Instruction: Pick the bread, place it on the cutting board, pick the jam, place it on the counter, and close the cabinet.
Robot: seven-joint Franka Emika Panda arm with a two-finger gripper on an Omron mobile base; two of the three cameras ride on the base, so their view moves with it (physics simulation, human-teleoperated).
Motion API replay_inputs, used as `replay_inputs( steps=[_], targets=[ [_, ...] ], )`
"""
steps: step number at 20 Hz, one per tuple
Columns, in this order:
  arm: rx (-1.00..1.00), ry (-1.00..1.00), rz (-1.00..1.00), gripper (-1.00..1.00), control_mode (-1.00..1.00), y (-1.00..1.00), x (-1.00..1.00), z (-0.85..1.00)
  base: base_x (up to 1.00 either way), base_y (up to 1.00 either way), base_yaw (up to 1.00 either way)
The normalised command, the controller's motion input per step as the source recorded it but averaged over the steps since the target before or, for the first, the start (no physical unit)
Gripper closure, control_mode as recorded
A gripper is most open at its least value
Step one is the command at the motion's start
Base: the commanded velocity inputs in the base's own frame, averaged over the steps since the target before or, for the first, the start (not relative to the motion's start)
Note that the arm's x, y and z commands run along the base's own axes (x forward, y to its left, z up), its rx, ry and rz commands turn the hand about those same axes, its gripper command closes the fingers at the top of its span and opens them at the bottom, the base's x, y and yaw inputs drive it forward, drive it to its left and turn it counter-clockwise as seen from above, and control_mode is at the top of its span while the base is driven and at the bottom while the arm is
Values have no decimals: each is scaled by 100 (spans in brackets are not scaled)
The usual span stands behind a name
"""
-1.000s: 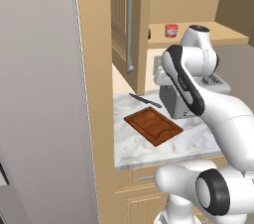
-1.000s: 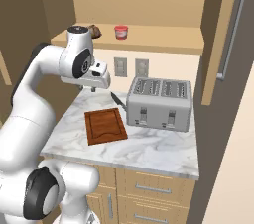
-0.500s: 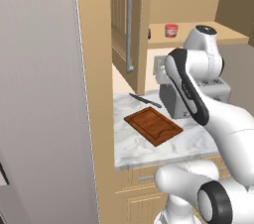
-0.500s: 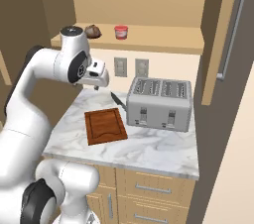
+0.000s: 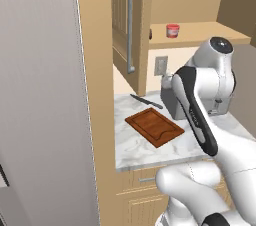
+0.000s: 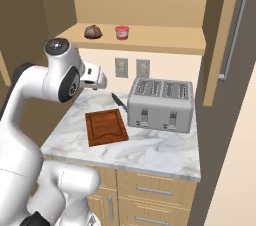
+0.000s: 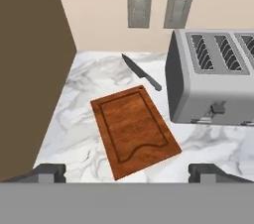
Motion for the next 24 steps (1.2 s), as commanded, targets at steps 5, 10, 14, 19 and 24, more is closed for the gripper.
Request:
replay_inputs(
  steps=[5, 10, 14, 19, 24],
  targets=[
    [-1, -18, 0, -100, -100, -1, -10, 23, 0, 0, 0],
    [0, -4, 0, -100, -100, -1, 0, 38, 0, 0, 0],
    [0, 0, -1, -100, -100, -1, 11, 38, 0, 0, 0],
    [0, 0, -2, -100, -100, -4, 23, 33, 0, 0, 0],
    [0, 0, -1, -100, -100, -15, 29, 25, 0, 0, 0]
  ],
)
